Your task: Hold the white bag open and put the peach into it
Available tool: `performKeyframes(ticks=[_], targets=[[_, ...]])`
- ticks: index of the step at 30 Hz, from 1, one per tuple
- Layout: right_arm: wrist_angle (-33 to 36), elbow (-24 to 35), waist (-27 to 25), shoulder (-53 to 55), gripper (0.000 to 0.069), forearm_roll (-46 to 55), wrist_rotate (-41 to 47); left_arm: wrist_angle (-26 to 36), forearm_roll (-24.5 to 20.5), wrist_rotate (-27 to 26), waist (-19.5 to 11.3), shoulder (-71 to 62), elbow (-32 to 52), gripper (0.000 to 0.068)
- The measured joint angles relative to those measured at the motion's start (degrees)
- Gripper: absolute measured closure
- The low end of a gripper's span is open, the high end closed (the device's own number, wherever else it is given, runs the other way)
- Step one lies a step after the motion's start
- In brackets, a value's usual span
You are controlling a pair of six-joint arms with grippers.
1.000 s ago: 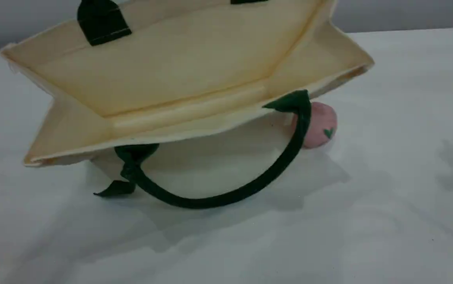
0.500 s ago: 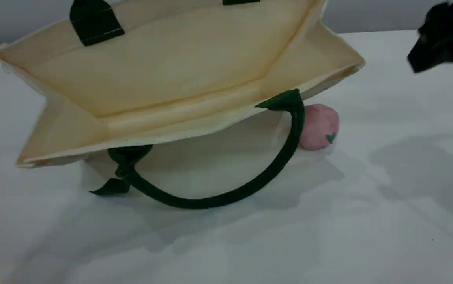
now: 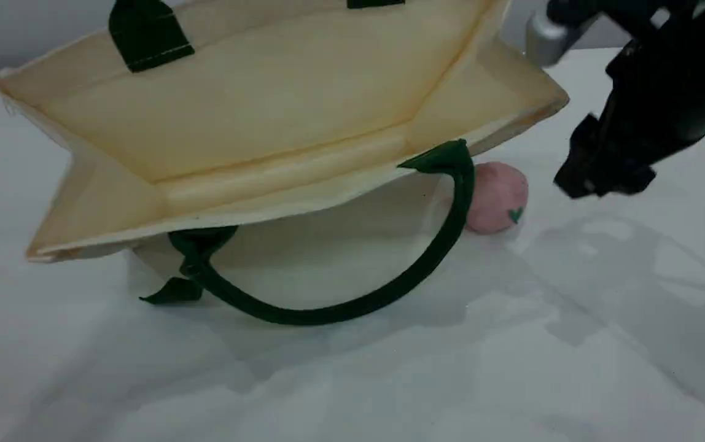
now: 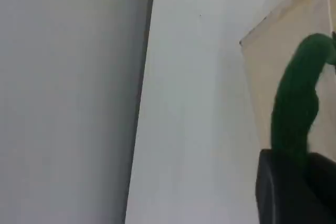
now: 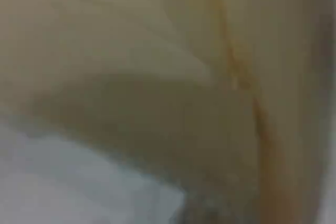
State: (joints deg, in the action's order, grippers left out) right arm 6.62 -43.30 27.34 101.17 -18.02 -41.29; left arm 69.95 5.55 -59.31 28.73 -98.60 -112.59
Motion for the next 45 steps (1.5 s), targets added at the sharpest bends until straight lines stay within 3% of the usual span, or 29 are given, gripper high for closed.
performKeyframes(ticks=[14,21,27,34,45], targets=[[-7.3,0.0,5.0,2.5,0.0185,-5.9,0.3,0.1,-0.4,0.4,0.0,0.0,0.0,0.0587],[-9.0,0.0,5.9,5.2,0.0178,-6.2,0.8,0.1,-9.7,7.8,-0.1,0.0,0.0,0.0587],[-11.7,0.0,5.9,7.0,0.0178,-6.2,1.3,0.0,-17.1,10.3,-0.1,0.0,0.0,0.0587],[-16.1,0.0,5.9,7.1,0.0178,-6.2,2.3,0.0,-20.4,11.8,-0.1,0.0,0.0,0.0587],[-20.1,-1.9,5.9,11.7,0.0178,-6.0,5.4,0.0,-20.2,11.9,-0.1,0.0,0.0,0.0587]])
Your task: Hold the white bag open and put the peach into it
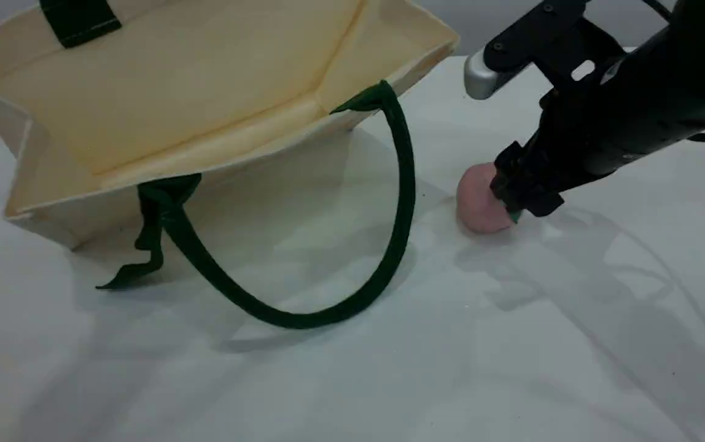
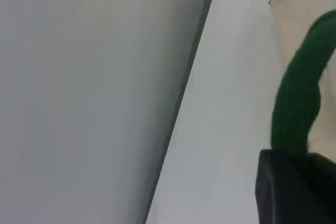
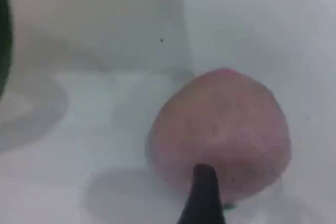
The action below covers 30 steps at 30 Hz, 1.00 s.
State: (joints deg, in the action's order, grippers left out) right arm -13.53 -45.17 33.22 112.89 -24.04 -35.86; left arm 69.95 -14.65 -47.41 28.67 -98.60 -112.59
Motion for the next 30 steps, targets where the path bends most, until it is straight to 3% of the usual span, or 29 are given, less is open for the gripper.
performKeyframes(ticks=[8,21,24,30], targets=[[0.1,-3.4,3.5,2.9,0.0177,0.0,1.4,0.0,0.3,0.0,0.0,0.0,0.0,0.0587],[-2.8,-4.6,3.6,8.3,0.0185,0.0,1.3,0.0,0.3,0.0,0.0,0.0,0.0,0.0587],[-3.5,-4.6,3.6,8.3,0.0239,-0.1,1.3,0.0,0.3,0.0,0.0,0.0,0.0,0.0587],[-3.7,-4.5,3.6,8.3,0.0426,0.2,1.3,0.0,0.3,0.0,0.0,0.0,0.0,0.0587]])
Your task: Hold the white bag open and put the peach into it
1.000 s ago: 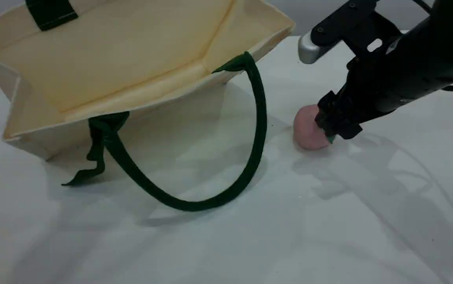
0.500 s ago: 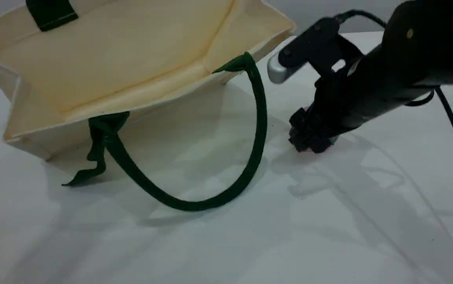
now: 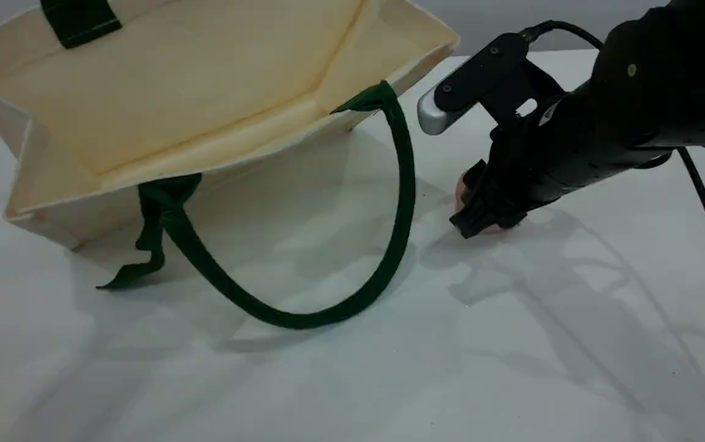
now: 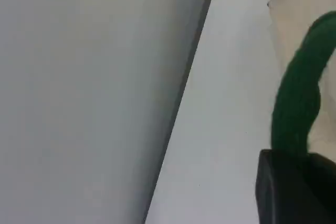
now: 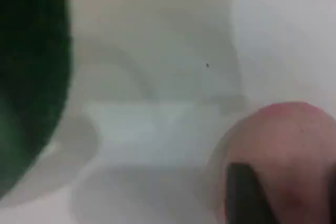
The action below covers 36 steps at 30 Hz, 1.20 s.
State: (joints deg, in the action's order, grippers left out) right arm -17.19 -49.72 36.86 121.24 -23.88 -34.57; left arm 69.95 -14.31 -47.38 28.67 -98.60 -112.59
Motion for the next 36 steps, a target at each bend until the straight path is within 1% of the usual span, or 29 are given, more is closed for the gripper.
performKeyframes(ticks=[3,7,13,17,23,26,29,32,36], targets=[[0.0,0.0,0.0,0.0,0.0498,0.1,0.0,0.0,1.0,-0.1,0.0,0.0,0.0,0.0587],[-0.3,0.0,0.0,0.0,0.0524,0.1,0.0,0.0,1.0,-0.1,0.0,0.0,0.0,0.0587],[-0.4,0.0,0.0,-0.2,0.0527,-0.3,0.0,0.0,1.2,-0.1,0.0,0.0,0.0,0.0587],[1.1,0.3,-0.1,-1.8,0.0533,-0.9,-0.5,0.0,1.2,-0.1,0.0,0.0,0.0,0.0587],[5.4,0.3,-0.5,-7.0,0.054,-1.1,-2.0,0.0,2.4,-0.1,0.0,0.0,0.0,0.0587],[5.7,0.3,-0.5,-9.9,0.054,-3.1,-2.1,0.0,2.9,-0.2,0.0,0.0,0.0,0.0587],[7.4,0.3,-1.2,-13.2,0.054,-3.6,-2.2,0.0,2.8,-0.2,0.0,0.0,0.0,0.0587],[9.7,0.3,-3.1,-16.8,0.054,-4.5,-2.2,0.0,3.2,-0.3,0.0,0.0,0.0,0.0587],[14.3,0.3,-7.7,-21.2,0.054,-4.8,-2.1,0.0,4.5,-1.1,0.0,0.0,0.0,0.0587]])
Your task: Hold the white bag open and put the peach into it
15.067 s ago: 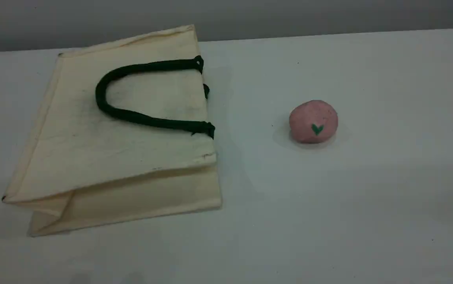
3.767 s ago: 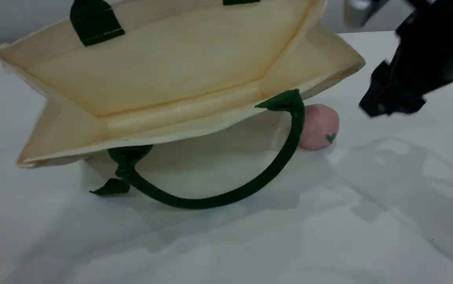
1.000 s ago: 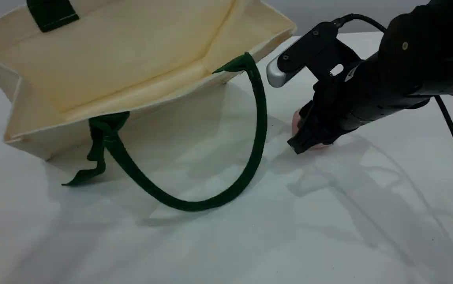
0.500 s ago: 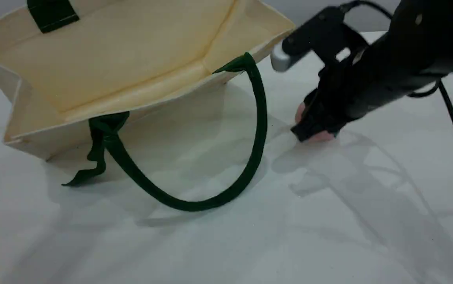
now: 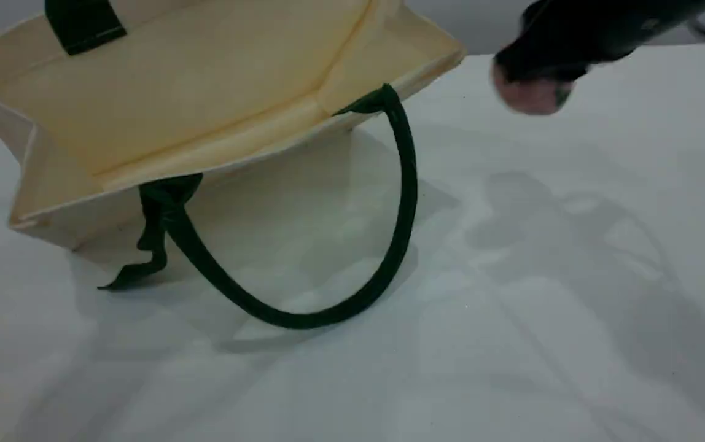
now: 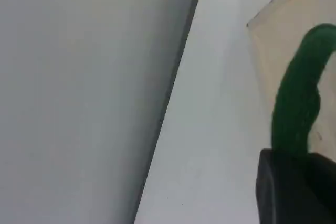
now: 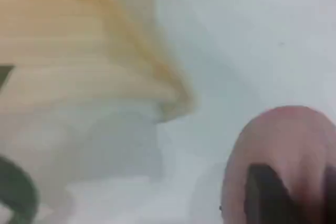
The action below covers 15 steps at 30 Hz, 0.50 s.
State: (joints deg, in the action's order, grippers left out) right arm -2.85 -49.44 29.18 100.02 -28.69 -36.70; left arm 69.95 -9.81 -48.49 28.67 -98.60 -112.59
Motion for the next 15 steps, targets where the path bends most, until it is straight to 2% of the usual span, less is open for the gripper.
performKeyframes(ticks=[3,10,15], targets=[[2.8,0.0,-4.5,-3.1,0.054,-0.2,0.2,0.0,1.6,-1.0,0.0,0.0,0.0,0.0587],[7.8,0.0,-15.5,-10.6,0.054,-1.1,0.3,0.0,10.7,-5.0,0.0,0.0,0.0,0.0587],[8.3,0.0,-18.0,-15.5,0.054,-1.1,0.3,0.0,16.4,-5.3,0.1,0.0,0.0,0.0587]])
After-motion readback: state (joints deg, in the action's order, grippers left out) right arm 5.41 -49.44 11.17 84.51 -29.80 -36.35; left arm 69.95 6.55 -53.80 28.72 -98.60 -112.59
